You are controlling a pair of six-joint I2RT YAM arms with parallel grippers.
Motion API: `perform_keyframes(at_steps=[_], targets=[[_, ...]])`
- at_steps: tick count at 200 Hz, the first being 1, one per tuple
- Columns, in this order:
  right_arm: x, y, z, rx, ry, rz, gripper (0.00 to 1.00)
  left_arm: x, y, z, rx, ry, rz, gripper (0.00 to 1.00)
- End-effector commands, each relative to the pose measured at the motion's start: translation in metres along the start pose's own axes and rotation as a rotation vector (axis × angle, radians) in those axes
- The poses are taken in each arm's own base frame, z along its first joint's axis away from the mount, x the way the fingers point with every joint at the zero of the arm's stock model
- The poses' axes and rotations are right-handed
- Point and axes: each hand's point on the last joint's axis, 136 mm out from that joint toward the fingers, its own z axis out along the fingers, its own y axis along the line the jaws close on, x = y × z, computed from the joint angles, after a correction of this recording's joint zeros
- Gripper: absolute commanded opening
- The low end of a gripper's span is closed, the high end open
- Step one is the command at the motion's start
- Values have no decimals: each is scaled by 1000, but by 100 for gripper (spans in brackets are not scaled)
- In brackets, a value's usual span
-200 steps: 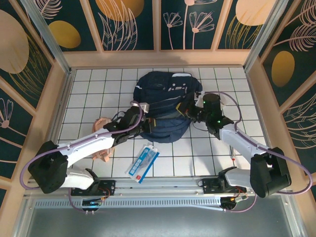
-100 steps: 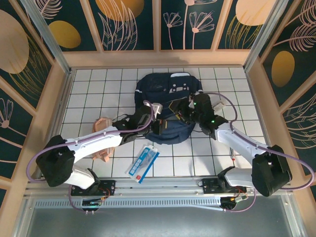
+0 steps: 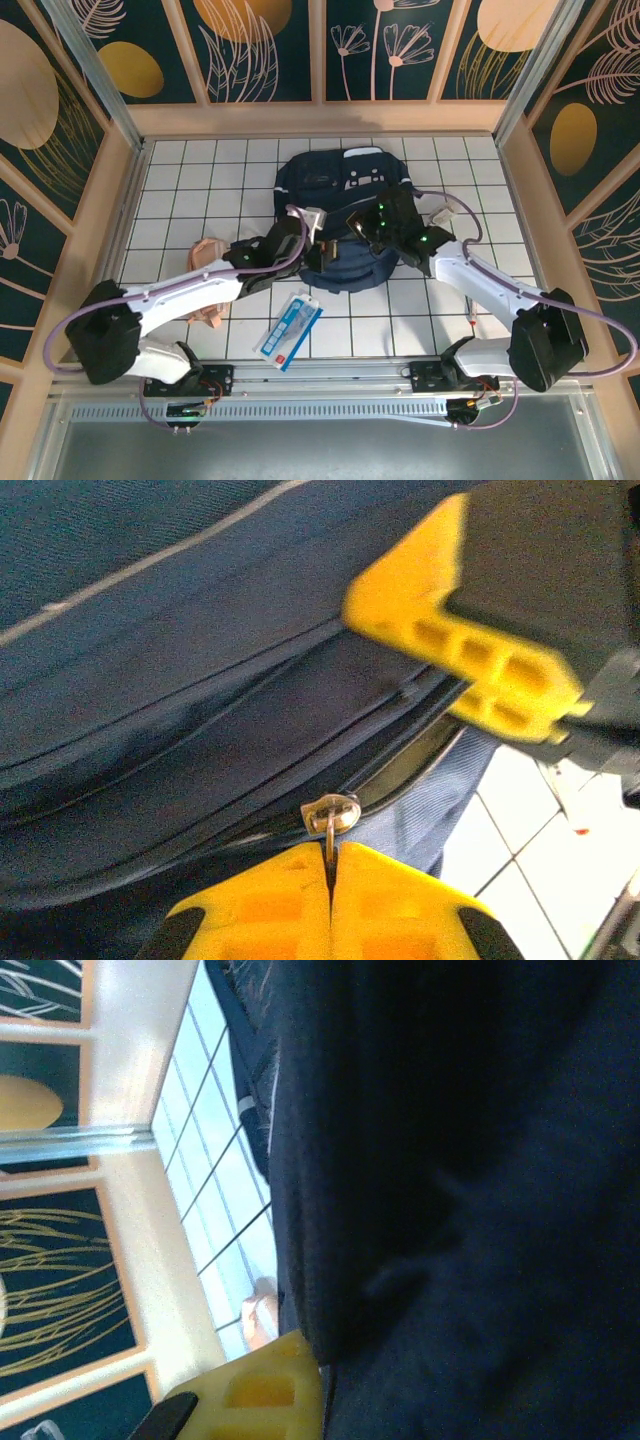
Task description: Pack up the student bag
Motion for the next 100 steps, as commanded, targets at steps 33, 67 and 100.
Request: perform_keyframes(at_steps=[33, 67, 100], targets=[[-60, -15, -12, 26, -1, -95, 32, -11, 51, -32, -89, -103, -8, 0], [-29, -18, -3, 79, 37, -29, 53, -31, -1, -26, 60, -89, -7, 0], [-12, -21, 0, 114, -57, 23, 57, -33, -26, -17, 139, -81, -7, 0]])
